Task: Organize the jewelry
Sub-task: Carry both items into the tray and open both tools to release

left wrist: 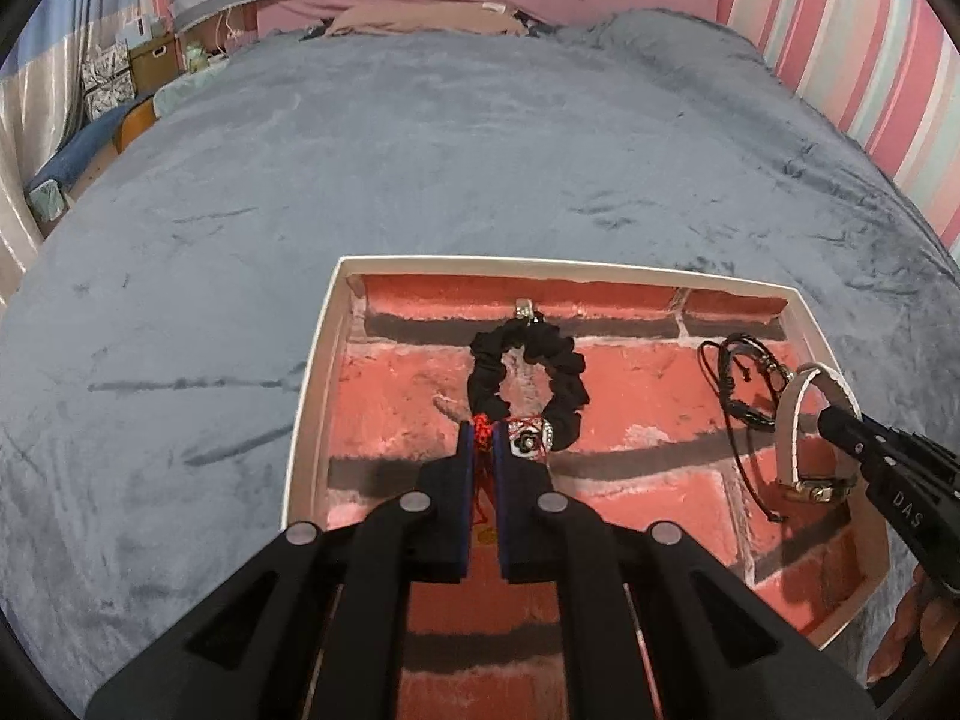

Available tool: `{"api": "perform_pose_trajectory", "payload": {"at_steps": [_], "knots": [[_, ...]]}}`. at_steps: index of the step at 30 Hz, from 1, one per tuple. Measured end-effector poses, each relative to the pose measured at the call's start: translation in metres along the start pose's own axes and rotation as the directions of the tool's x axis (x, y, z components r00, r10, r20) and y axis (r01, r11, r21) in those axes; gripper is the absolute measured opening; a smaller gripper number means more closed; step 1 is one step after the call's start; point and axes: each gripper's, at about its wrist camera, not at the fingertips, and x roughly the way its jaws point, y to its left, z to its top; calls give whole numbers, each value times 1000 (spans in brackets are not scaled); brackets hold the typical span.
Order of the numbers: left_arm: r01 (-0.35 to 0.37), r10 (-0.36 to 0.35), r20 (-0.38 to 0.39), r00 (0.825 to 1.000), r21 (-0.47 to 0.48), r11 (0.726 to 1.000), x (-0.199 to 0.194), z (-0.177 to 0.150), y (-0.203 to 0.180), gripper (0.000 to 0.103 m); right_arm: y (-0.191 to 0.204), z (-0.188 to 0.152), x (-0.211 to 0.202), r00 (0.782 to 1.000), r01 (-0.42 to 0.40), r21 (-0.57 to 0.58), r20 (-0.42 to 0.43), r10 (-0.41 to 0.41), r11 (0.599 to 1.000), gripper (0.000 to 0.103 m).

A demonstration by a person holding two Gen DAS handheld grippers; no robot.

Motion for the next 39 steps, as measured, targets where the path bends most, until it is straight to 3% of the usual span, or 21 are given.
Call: {"api": "perform_pose_trajectory", "payload": {"at_steps": [17,21,22,25,28,31,33,35,38,39], "knots": [[-61,61,-96,994,-1,998,23,-2,8,8,8,6,17,997,42,-60,-60,-46,997,13],[-56,56,-100,993,1,998,18,-2,9,10,2,10,14,997,16,-27,-69,-18,1000,27],[-53,53,-98,994,-1,999,15,-2,9,14,2,11,10,998,15,-29,-64,-17,999,27],[-56,55,-80,995,-5,998,7,-1,9,47,1,15,-1,999,23,-38,-38,-24,999,29],[-47,46,-56,997,-10,999,-6,1,7,49,-2,17,-16,1000,-4,-26,-5,3,1000,36],[-30,29,-37,999,-24,999,-21,4,8,54,-3,14,-30,1000,0,-32,31,1,999,51],[-33,33,1,999,-31,999,-38,5,9,69,-6,10,-39,999,7,-39,52,-5,999,63],[-26,27,35,999,-37,999,-55,4,10,73,-10,6,-47,997,23,-42,73,-19,999,73],[-4,7,74,997,-35,999,-85,-3,14,90,-19,-2,-63,994,23,-35,104,-19,999,88],[-16,19,101,995,-31,999,-97,-7,16,91,-21,-5,-68,993,19,-32,116,-15,999,92]]}}
